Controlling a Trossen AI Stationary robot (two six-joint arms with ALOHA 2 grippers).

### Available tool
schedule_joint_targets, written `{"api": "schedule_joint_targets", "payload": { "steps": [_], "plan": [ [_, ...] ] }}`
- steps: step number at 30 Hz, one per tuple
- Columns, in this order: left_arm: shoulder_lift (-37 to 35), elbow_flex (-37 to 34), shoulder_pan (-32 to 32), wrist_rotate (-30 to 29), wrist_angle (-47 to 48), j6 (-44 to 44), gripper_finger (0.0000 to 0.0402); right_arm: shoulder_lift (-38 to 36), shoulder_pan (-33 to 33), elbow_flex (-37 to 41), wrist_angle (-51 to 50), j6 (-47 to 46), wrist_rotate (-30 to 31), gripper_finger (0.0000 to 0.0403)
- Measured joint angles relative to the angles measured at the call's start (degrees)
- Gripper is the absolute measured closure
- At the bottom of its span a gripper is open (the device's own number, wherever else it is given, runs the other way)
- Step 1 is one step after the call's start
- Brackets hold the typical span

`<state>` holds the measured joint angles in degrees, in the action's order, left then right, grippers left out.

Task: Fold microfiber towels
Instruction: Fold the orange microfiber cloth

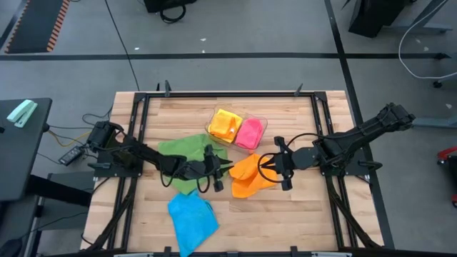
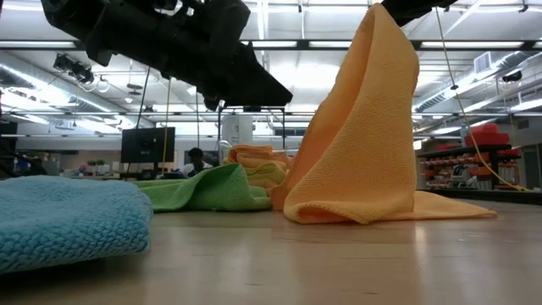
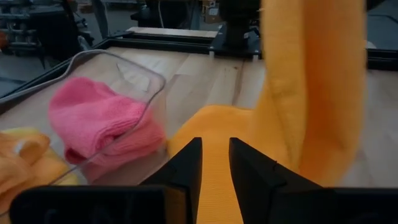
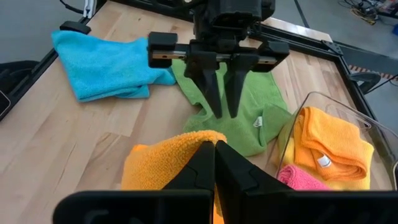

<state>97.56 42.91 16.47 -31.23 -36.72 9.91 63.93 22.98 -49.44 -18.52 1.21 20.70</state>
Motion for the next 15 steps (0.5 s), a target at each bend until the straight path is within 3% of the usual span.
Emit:
{"api": "schedule_joint_targets", "payload": {
  "steps": [9, 15],
  "plan": [
    [0.19, 8.78, 3.6, 0.11, 16.37, 0.06, 0.0291, 0.0, 0.0, -0.01, -3.38, -0.12, 0.01, 0.0393],
    [4.56, 10.8, 4.39, 0.14, 18.44, -3.19, 0.0278, 0.01, 0.02, -0.01, -5.83, -0.13, 0.03, 0.0393]
  ]
}}
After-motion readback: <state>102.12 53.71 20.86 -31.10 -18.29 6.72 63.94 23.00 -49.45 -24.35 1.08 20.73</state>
